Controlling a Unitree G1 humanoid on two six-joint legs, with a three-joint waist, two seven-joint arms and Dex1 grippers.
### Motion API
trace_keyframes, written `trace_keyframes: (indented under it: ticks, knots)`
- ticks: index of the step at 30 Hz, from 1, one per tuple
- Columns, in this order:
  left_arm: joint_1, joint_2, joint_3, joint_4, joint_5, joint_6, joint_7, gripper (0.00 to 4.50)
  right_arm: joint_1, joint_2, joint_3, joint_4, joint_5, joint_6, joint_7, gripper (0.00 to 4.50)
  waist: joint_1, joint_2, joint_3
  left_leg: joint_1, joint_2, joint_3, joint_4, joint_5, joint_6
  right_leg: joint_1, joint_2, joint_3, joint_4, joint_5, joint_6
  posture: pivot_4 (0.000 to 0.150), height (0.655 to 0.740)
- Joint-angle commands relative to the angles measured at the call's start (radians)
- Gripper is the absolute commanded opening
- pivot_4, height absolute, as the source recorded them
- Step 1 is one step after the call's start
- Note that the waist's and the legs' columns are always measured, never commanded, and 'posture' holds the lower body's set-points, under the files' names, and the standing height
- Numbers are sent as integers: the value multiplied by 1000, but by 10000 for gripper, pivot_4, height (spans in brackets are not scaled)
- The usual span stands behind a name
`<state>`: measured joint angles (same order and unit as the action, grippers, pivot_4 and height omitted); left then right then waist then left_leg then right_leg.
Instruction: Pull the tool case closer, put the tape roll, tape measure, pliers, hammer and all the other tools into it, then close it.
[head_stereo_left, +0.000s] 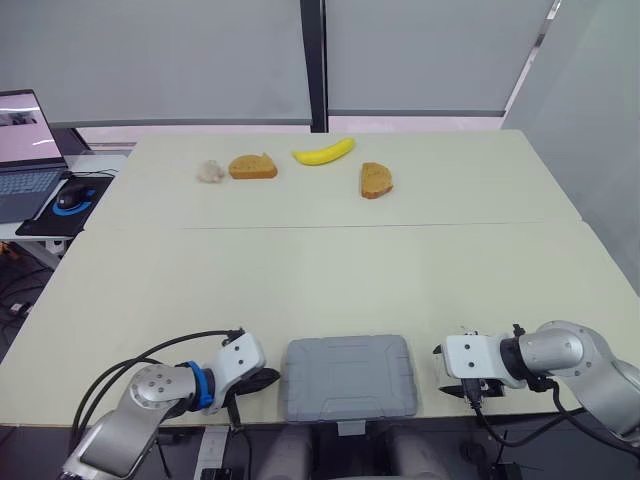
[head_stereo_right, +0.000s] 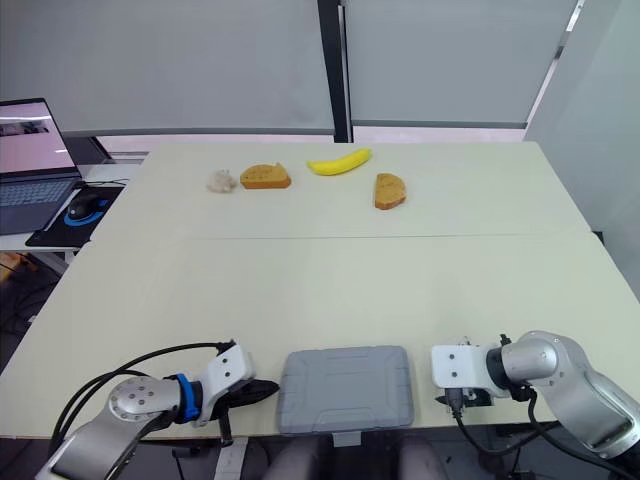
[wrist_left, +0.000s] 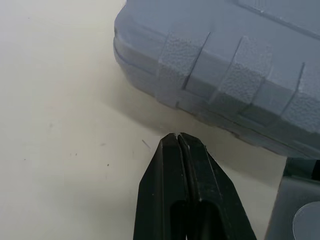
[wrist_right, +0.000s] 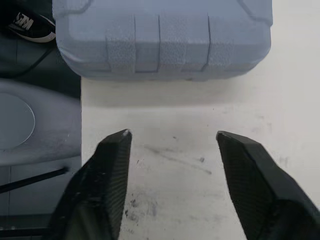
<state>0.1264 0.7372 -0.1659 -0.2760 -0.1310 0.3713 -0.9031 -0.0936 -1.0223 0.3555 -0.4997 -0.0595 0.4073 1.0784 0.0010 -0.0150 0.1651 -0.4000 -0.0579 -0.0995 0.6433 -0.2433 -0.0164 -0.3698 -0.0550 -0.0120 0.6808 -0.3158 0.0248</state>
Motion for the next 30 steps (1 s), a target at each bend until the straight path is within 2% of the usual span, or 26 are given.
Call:
trace_keyframes:
  ticks: [1,10,18,25,30]
  knots:
    - [-22,-5,-16,-30,9,10,8,0,-9,-4,-6,-20,-8,19,16,19327,0,0,0,0,0,0,0,0,0,0,0,0,0,0,0,1500,7361]
    - [-66,-48,-49,-8,21,3,12,0,1,-2,-12,-29,-8,48,16,19327,5,0,0,0,-1,0,1,0,0,0,0,0,0,0,1,1500,7361]
    - [-46,-15,-35,3,21,-17,-9,0,3,1,-14,-16,-15,36,10,19327,4,0,0,0,-1,0,1,0,0,0,0,0,0,0,1,1500,7361]
    - [2,10,-26,-39,-1,-10,-36,0,-29,59,35,51,-78,0,-21,19327,0,0,0,0,0,0,0,0,0,0,0,0,0,0,1,1500,7361]
    - [5,10,-34,-51,-2,-4,-39,0,-98,146,94,114,-124,-29,-32,19327,-2,0,0,0,0,0,1,0,0,0,0,0,0,0,1,1500,7361]
